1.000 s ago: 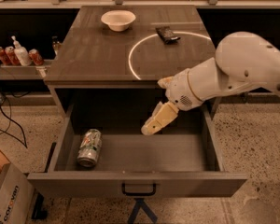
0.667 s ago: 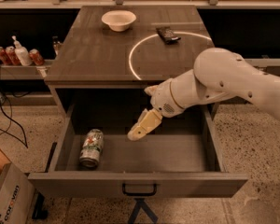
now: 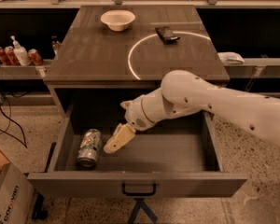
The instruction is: Pick 7up can from top drawer and place on counter
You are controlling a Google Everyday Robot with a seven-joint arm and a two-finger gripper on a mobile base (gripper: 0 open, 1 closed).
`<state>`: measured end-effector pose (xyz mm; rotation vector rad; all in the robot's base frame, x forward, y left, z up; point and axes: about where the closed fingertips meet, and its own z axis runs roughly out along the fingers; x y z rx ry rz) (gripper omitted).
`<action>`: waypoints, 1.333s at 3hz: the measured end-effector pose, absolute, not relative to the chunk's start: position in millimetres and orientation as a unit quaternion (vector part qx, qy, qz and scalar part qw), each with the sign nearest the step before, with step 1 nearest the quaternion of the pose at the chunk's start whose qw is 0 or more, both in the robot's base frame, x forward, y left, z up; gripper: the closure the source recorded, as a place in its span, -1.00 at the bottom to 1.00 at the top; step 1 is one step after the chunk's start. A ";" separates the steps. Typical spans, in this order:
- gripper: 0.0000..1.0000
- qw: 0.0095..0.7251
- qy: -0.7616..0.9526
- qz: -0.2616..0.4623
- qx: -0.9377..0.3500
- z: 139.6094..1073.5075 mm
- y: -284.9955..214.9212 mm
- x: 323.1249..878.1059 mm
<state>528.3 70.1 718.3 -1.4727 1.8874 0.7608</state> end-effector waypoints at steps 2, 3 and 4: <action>-1.00 0.339 0.688 0.319 -0.557 682.2 128.1 520.9; -1.00 0.350 0.677 0.333 -0.555 668.9 150.2 524.5; -1.00 0.346 0.678 0.341 -0.551 651.1 163.2 526.7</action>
Offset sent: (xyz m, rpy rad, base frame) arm -0.0053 0.0878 -0.0520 0.1594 -0.0554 0.0408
